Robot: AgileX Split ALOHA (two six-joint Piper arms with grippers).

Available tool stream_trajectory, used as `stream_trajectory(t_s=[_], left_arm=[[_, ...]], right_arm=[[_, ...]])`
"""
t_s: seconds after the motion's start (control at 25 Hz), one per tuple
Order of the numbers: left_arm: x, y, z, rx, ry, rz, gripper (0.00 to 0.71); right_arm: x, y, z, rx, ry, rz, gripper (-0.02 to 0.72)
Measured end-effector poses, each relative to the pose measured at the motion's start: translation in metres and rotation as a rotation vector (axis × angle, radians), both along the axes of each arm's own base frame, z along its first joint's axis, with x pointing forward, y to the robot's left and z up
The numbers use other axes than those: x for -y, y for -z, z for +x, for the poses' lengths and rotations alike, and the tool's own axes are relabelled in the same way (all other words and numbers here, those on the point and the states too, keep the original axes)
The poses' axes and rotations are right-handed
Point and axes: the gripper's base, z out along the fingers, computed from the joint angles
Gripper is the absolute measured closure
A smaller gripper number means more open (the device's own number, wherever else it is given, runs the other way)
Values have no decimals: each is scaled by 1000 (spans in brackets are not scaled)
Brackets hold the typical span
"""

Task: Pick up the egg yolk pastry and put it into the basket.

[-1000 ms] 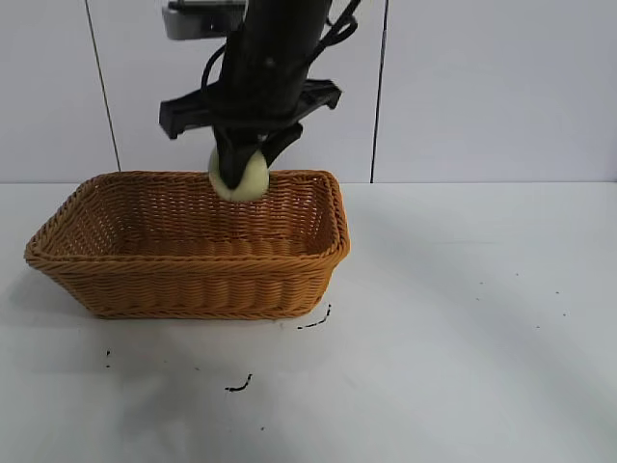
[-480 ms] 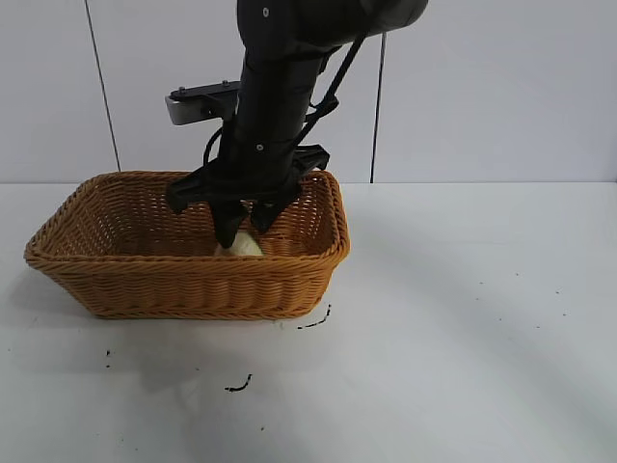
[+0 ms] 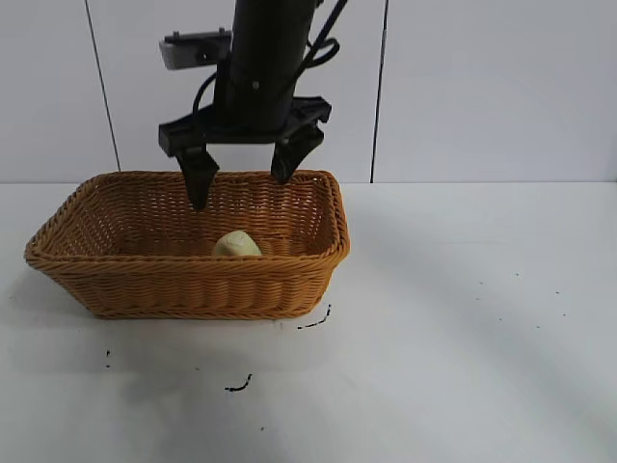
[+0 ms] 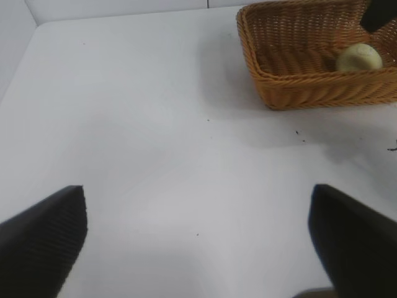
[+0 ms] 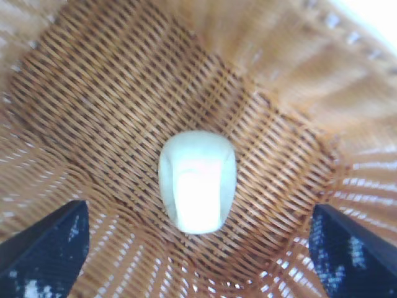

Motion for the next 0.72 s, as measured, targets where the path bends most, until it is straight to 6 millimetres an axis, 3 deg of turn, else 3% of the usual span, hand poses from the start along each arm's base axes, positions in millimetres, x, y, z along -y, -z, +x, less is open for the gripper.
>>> stream_trajectory(t_s=[0.2,0.36,0.72], left_arm=[[0,0,0,0,0,0,14],[0,0,0,0,0,0,14],[0,0,0,0,0,0,14]], right_arm=[[25,-20,18,34,76,21,11],[65,-20,41,43,162,-13,8],[207,-18,88,14,472,-60,8]])
